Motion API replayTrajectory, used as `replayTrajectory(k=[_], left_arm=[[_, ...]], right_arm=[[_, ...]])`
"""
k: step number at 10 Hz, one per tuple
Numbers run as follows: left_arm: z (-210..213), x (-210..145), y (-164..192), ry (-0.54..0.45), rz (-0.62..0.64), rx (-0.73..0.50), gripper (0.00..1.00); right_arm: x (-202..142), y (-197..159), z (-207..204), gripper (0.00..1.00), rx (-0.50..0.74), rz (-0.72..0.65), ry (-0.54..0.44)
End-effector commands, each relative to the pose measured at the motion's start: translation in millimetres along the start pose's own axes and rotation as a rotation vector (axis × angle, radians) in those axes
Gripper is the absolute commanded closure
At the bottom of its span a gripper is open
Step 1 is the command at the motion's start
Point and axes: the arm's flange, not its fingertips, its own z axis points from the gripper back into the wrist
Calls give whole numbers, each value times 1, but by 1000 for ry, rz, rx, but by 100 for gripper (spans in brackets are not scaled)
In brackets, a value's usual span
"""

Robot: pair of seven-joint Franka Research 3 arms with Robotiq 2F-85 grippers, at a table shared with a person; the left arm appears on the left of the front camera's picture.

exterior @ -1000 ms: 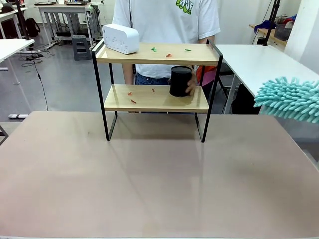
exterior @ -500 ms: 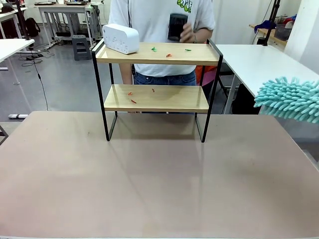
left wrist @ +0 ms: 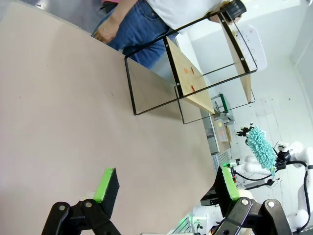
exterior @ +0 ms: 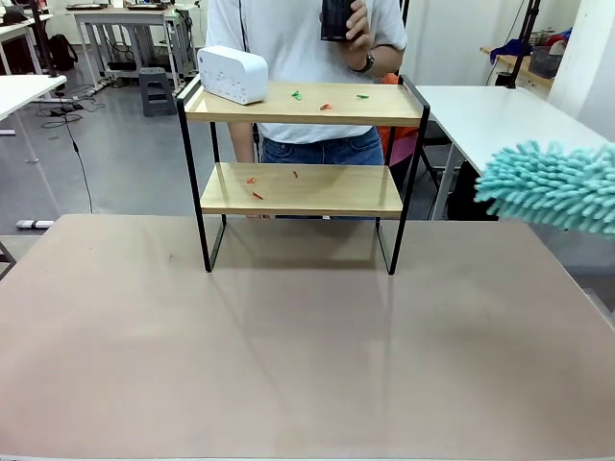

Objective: Clean the shelf.
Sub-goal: Clean the specific tier of the Shelf with the Duster once objects are removed.

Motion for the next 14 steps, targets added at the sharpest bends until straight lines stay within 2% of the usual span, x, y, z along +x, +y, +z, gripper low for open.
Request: replayTrajectory(k=[1,2,4,5,6,7,8,9,11,14], left_arm=[[-2,0,1,-18,-22,-18,0],[-2,0,1,-18,-22,-18,0],[-2,0,1,-18,-22,-18,0],[-2,0,1,-18,-22,-18,0],[-2,0,1,-18,-22,-18,0],[-2,0,1,-18,-22,-18,0],[-2,0,1,-18,-22,-18,0],[-2,0,1,-18,-22,-18,0],[-2,0,1,-18,-22,-18,0],[-2,0,1,-18,-22,-18,0]], right_arm=[[49,47,-57,88,-116,122,47],[72,61,-84,88,-170,154,45],[104,83,-124,88,-262,224,-106],[99,81,-126,88,-319,229,57],[98,88,-111,88,-211,219,2],[98,88,-111,88,-211,219,2],[108,91,-129,88,-261,256,13],[122,91,-131,88,-344,177,-78],[175,87,-158,88,-382,161,-67],[230,77,-189,88,-436,83,-139]])
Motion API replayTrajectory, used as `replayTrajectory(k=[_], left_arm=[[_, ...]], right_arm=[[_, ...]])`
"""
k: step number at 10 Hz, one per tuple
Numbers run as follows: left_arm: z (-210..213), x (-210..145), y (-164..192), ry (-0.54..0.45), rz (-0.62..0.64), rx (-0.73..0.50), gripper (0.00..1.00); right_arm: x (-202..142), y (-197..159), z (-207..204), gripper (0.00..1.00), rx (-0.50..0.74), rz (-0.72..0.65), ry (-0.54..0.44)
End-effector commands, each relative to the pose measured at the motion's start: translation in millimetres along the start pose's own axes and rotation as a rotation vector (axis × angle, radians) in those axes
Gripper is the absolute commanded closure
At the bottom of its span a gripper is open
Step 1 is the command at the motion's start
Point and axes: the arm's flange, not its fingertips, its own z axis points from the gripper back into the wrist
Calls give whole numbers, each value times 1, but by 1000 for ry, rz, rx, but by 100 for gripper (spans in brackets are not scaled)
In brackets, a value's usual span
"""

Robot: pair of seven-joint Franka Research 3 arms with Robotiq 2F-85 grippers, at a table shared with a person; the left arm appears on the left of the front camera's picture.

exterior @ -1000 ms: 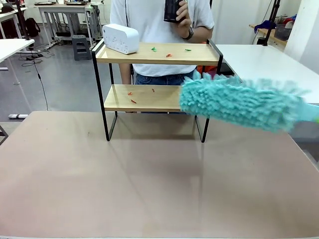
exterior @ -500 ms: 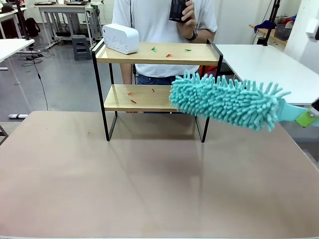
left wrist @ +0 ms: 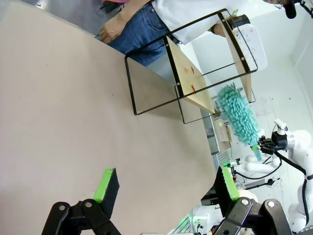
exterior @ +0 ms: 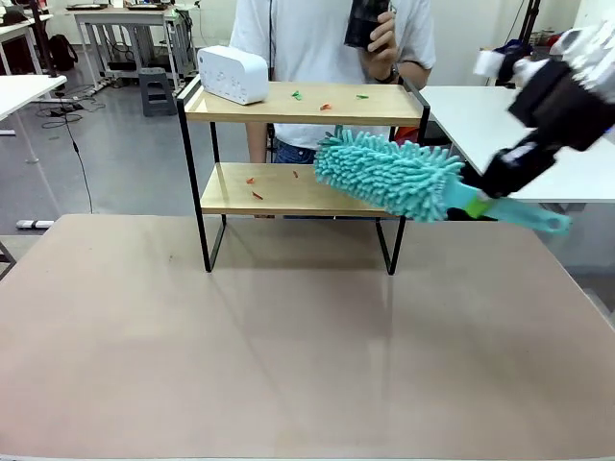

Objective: Clean the shelf.
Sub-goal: Clean the specific tier of the Shelf with the Duster once objects are removed.

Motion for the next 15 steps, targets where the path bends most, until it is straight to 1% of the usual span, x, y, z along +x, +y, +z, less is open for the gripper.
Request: replayTrajectory(k=[1,2,4,5,6,7,9,10,12,13,14,15], left_arm=[[-1,0,0,-19,-20,-19,0],[-1,0,0,-19,-20,-19,0],[-1,0,0,-19,-20,-19,0],[-1,0,0,-19,-20,-19,0],[-1,0,0,-19,-20,-19,0],[-1,0,0,-19,-20,-19,0],[-1,0,0,-19,-20,-19,0],[-1,0,0,-19,-20,-19,0],[-1,0,0,-19,-20,-19,0],[-1,0,0,-19,-20,-19,0],[-1,0,0,-19,-20,-19,0],[-1,0,0,-19,-20,-19,0]], right_arm=[[26,4,-16,88,-43,-73,-52],[34,5,-30,88,-72,-100,-81],[52,7,-64,88,-93,-131,-91],[61,6,-72,88,-96,-160,-119],[67,6,-78,88,-103,-157,-113],[73,4,-82,100,-85,-169,-128],[84,7,-94,100,-84,-216,-114],[91,10,-103,100,-72,-239,-123],[110,15,-115,100,-83,-285,-177],[121,21,-120,100,-70,-282,-190],[130,28,-127,100,-65,-283,-177],[133,36,-136,100,-55,-251,-144]])
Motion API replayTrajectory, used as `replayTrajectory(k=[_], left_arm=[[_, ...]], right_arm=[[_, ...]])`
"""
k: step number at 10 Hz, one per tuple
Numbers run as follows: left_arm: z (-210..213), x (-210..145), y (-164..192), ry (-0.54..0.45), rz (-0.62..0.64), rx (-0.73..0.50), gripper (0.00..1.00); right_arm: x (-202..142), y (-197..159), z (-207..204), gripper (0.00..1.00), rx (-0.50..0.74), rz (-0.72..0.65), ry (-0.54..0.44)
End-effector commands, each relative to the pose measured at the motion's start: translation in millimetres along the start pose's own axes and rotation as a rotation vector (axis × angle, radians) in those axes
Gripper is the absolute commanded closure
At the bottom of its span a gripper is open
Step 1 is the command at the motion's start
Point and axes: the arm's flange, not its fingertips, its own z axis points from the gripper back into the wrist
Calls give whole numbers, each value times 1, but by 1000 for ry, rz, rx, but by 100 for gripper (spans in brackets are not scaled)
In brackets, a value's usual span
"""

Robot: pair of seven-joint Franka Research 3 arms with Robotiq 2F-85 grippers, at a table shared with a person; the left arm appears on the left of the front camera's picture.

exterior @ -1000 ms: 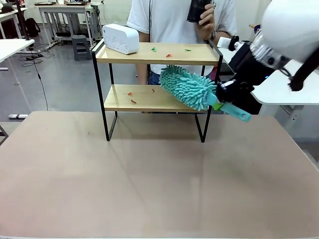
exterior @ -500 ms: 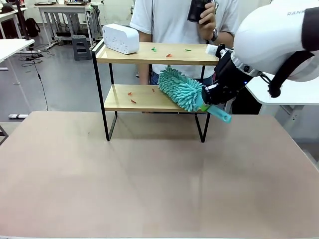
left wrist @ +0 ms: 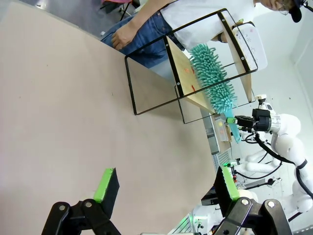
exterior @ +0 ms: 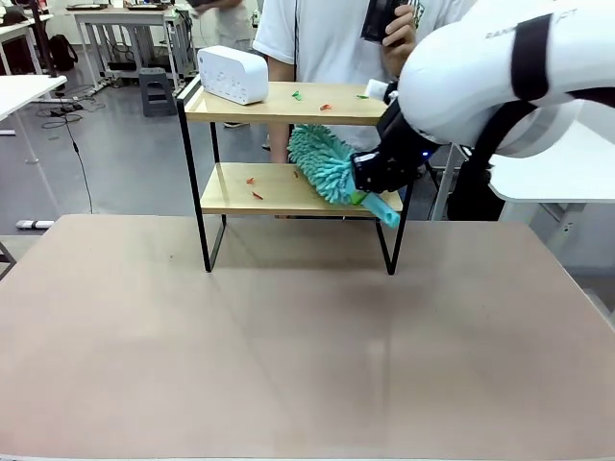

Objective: Clean the shelf.
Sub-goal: Clean the specific tier of the Shelf with the Duster once objects are removed.

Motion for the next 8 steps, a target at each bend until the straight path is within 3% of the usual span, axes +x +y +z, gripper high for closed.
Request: replayTrajectory(k=[1,5,8], left_arm=[[-1,0,0,-19,-18,-19,0],[-1,0,0,-19,-18,-19,0],[-1,0,0,-19,-18,-19,0]], right_arm=[[5,19,-13,100,-3,33,23],[-4,41,-13,100,113,157,118],[-13,29,-13,100,116,377,398]])
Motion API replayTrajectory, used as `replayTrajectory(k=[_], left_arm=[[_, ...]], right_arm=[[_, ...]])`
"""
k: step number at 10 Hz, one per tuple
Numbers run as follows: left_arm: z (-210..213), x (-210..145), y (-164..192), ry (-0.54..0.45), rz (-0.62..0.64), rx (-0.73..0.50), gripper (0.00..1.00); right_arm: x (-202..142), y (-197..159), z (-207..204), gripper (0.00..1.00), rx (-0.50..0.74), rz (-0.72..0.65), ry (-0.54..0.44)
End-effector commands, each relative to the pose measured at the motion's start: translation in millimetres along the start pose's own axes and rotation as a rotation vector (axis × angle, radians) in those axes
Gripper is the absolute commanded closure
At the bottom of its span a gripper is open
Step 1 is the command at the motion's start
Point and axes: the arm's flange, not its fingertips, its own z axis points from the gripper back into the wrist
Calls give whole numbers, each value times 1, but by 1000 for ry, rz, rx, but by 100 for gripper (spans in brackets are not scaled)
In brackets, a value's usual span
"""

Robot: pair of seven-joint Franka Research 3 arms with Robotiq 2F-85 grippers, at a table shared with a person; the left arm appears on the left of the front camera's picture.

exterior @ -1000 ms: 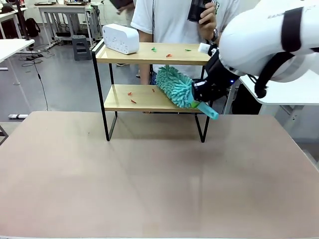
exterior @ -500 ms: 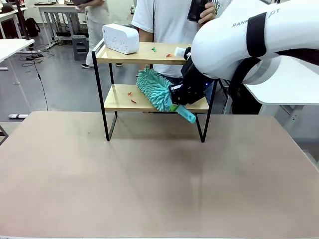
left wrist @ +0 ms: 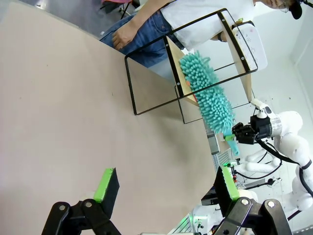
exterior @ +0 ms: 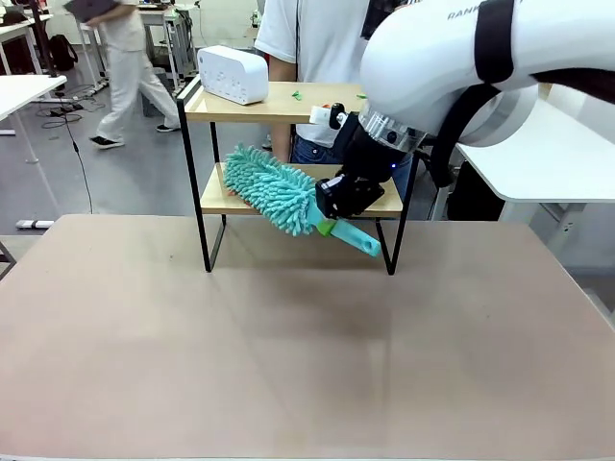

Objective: Clean the shelf.
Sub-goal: Clean the specific tier of the Shelf with the Duster once objects are removed.

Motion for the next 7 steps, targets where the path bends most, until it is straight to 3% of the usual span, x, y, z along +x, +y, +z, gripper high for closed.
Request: replayTrajectory(k=[1,4,7], left_arm=[[-1,0,0,-19,-18,-19,0],[-1,0,0,-19,-18,-19,0],[-1,0,0,-19,-18,-19,0]], right_arm=[[-12,-20,22,100,40,148,137],[-62,-53,73,100,326,253,146],[-104,-97,90,100,494,189,96]])
